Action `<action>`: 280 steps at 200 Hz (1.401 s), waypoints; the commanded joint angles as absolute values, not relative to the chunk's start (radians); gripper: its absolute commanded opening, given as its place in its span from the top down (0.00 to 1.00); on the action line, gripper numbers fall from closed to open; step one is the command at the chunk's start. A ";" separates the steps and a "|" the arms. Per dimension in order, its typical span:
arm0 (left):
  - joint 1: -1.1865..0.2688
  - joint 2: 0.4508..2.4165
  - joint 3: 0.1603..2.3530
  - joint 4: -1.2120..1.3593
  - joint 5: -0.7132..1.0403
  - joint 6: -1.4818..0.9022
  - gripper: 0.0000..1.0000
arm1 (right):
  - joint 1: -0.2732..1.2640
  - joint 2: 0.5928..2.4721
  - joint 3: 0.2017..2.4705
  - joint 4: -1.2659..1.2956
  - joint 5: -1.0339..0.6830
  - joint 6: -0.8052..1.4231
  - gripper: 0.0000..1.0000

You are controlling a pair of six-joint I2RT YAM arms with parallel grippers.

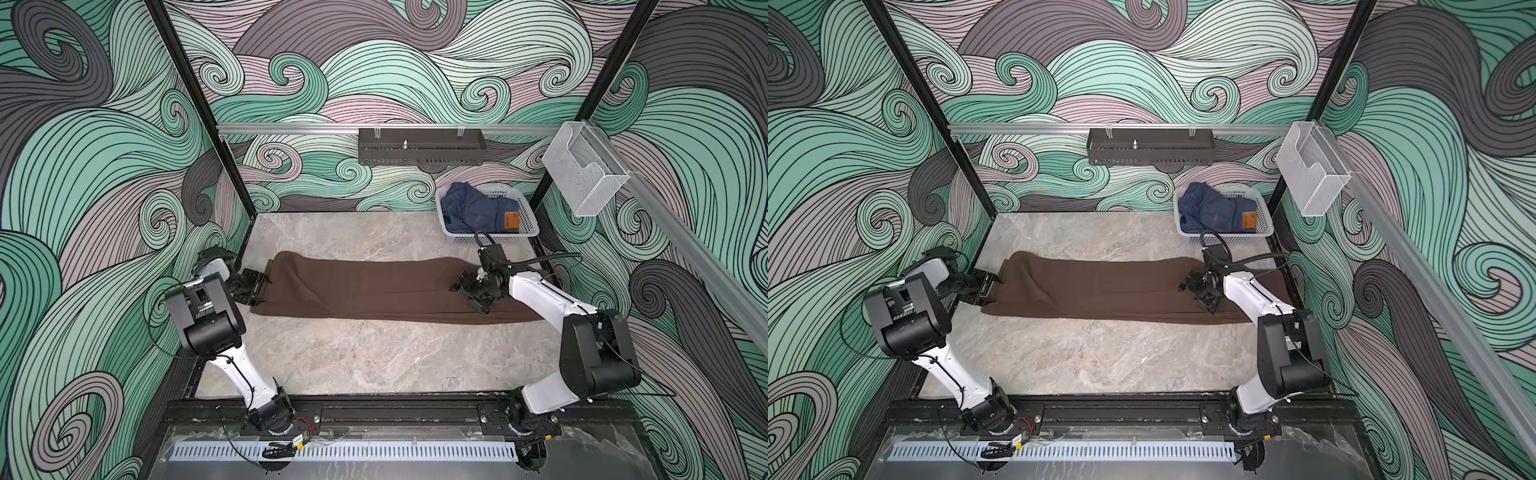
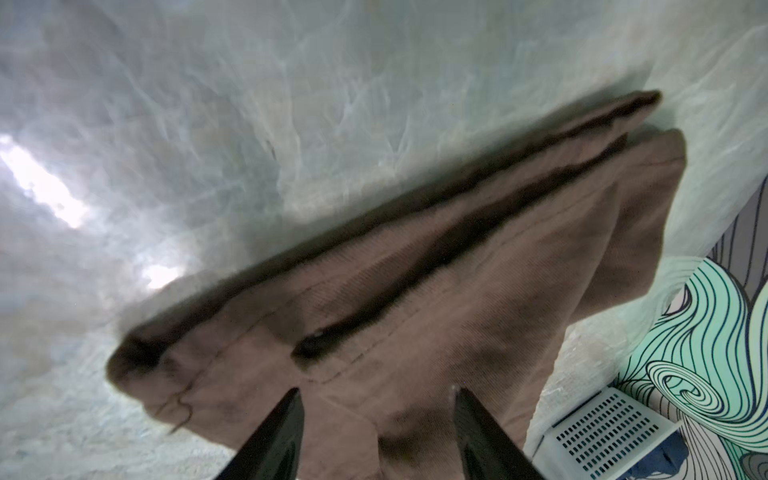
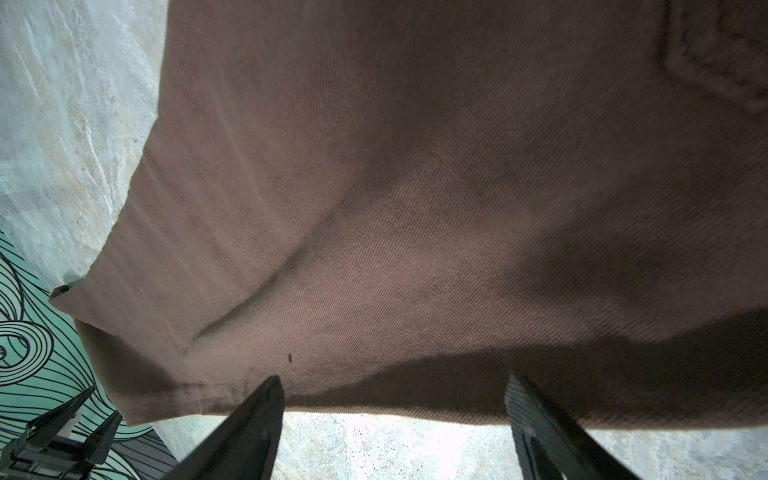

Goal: Fold and stack the trousers

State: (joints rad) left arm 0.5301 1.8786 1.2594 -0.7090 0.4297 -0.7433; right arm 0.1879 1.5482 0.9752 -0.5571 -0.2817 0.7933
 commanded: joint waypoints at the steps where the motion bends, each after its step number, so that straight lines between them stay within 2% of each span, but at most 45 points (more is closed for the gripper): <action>1: 0.529 1.895 1.244 -0.677 0.405 -0.785 0.37 | 0.190 1.564 0.985 -0.548 -0.291 0.790 0.16; 62: 0.510 1.952 1.249 -0.659 0.394 -0.799 0.36 | 0.190 1.568 0.989 -0.554 -0.287 0.788 0.16; 70: 0.508 1.953 1.246 -0.657 0.389 -0.799 0.38 | 0.190 1.568 0.991 -0.556 -0.286 0.788 0.15; 80: 0.506 1.954 1.247 -0.657 0.378 -0.801 0.43 | 0.190 1.566 0.991 -0.560 -0.284 0.787 0.16; 96: 0.506 1.947 1.250 -0.651 0.370 -0.801 0.56 | 0.190 1.562 0.993 -0.566 -0.280 0.785 0.16; 121: 0.504 1.935 1.264 -0.653 0.368 -0.802 0.84 | 0.191 1.554 0.993 -0.573 -0.278 0.785 0.16; 137: 0.502 1.919 1.276 -0.665 0.371 -0.801 0.90 | 0.192 1.546 0.995 -0.580 -0.276 0.788 0.16; 185: 0.503 1.857 1.311 -0.702 0.385 -0.798 1.00 | 0.197 1.508 0.983 -0.593 -0.276 0.816 0.15; 228: 0.512 1.768 1.330 -0.742 0.387 -0.790 1.00 | 0.213 1.526 0.991 -0.695 -0.250 0.925 0.14; 280: 0.553 1.731 1.319 -0.770 0.403 -0.771 1.00 | 0.229 1.505 0.920 -0.667 -0.256 1.067 0.16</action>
State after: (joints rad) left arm 0.5304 1.7546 1.3075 -0.7223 0.3939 -0.7906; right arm 0.2211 1.5261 0.9493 -0.6506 -0.2714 0.9817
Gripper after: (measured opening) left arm 0.093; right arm 0.848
